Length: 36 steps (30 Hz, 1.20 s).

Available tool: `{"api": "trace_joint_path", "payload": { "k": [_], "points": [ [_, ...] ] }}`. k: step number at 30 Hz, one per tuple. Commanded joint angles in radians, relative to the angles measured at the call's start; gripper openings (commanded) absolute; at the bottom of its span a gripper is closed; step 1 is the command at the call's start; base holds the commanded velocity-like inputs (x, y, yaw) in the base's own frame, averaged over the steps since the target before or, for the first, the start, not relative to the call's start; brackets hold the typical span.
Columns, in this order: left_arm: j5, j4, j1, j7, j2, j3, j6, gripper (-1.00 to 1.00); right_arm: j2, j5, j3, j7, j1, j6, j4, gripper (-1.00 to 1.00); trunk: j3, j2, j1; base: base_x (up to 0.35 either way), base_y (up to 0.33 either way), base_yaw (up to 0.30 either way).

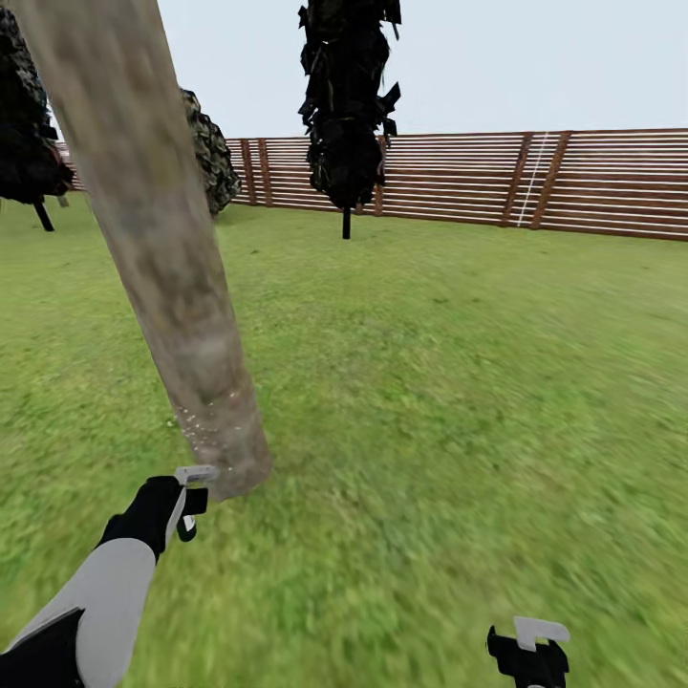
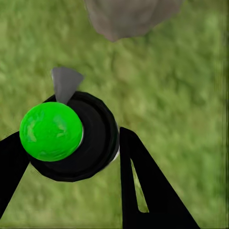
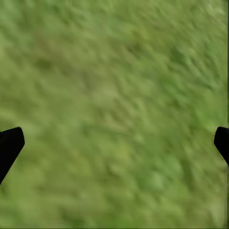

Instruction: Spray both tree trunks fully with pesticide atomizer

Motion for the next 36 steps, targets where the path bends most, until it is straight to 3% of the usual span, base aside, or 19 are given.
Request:
{"api": "trace_joint_path", "payload": {
  "k": [1,8,36],
  "points": [
    [-0.008,-0.001,-0.001,-0.005,-0.001,0.005,0.003,-1.00,0.000,0.010,-0.008,-0.003,-0.001,-0.004,0.002,1.00,-0.001,0.000,0.000,0.105,-0.277,0.015],
    [-0.009,0.000,-0.001,-0.004,0.001,0.005,0.002,-1.00,0.000,0.010,-0.009,-0.003,-0.001,-0.004,0.001,1.00,-0.001,0.000,0.000,0.134,-0.274,0.061],
    [-0.009,0.028,-0.001,-0.001,-0.001,0.004,0.002,-1.00,0.000,0.010,-0.009,-0.003,-0.001,-0.004,0.001,1.00,-0.001,0.000,0.000,0.091,-0.273,0.247]
  ]
}}
